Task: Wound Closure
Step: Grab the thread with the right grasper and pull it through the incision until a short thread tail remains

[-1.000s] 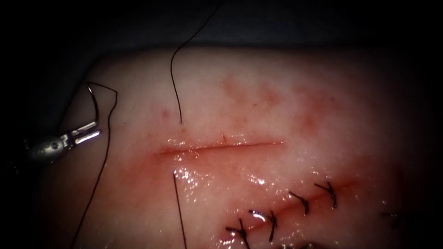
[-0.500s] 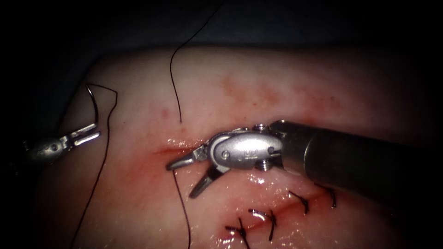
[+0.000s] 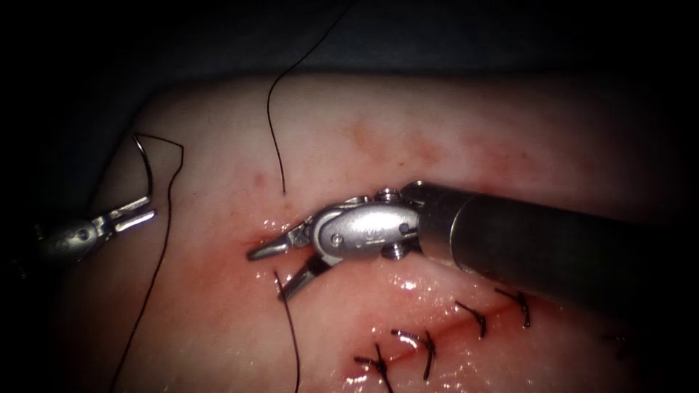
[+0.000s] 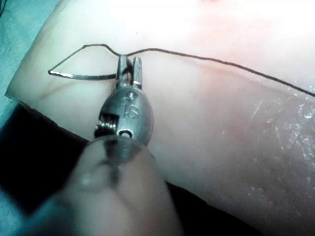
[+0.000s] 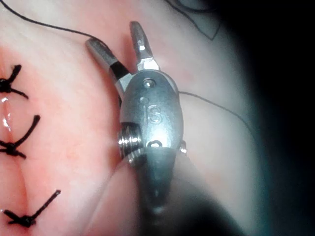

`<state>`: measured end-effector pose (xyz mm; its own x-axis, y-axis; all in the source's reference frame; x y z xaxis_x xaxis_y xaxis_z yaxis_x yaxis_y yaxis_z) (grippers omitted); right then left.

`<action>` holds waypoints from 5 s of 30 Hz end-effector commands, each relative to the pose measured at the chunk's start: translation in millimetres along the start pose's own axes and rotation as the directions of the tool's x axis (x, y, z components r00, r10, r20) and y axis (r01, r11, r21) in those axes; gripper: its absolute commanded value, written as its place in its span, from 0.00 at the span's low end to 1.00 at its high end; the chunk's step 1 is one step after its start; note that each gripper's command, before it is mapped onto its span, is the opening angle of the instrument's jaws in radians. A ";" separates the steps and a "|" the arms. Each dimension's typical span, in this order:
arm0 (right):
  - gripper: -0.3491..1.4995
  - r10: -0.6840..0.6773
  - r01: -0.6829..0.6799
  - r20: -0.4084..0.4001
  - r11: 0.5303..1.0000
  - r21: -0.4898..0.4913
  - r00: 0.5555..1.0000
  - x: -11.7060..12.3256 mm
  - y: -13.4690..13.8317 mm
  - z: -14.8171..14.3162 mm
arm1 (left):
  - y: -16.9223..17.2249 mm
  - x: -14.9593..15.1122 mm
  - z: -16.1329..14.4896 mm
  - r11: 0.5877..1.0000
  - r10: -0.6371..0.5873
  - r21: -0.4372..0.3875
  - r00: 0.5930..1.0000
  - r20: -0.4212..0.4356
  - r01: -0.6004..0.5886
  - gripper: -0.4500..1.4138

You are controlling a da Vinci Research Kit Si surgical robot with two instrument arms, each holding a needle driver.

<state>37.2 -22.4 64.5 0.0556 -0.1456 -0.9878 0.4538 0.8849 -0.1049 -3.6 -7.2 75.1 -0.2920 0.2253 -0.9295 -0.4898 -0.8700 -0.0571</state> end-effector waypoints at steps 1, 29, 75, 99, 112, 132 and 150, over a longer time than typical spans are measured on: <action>0.00 0.001 -0.001 0.025 1.000 0.030 1.000 0.1 1.0 0.6 | -0.2 -0.2 0.8 1.000 0.002 0.000 1.000 -0.003 -0.002 0.00; 0.00 0.007 0.010 -0.069 0.971 0.239 0.998 14.0 -15.1 5.0 | -0.1 0.0 1.6 1.000 -0.001 -0.003 1.000 -0.003 0.001 0.00; 0.00 0.030 -0.038 0.045 0.982 0.183 0.999 1.4 -2.2 1.7 | -0.1 -0.4 0.8 1.000 -0.008 -0.008 1.000 -0.007 0.008 0.00; 0.00 0.019 0.011 -0.092 0.948 0.318 0.996 14.7 -16.4 7.3 | 0.0 -0.3 1.6 1.000 -0.010 -0.007 1.000 -0.004 0.010 0.00; 0.95 -0.040 0.045 -0.102 0.998 0.047 0.994 9.2 -3.6 1.8 | 0.2 -0.3 1.7 1.000 -0.009 -0.011 1.000 -0.010 0.009 0.00; 0.76 -0.080 0.083 -0.056 0.995 0.054 0.995 -0.1 0.6 1.7 | 0.2 -0.5 1.1 1.000 -0.012 -0.015 1.000 -0.012 0.012 0.00; 0.00 -0.018 -0.014 0.098 0.949 0.314 0.995 5.9 -6.8 3.8 | 0.3 -0.5 1.1 1.000 -0.012 -0.015 1.000 -0.013 0.012 0.00</action>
<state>36.6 -31.4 59.7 0.1361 -0.2075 -0.9687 0.7116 0.7008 -0.0501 -3.9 -7.5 75.4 -0.2766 0.2316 -0.9327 -0.4797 -0.8742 -0.0748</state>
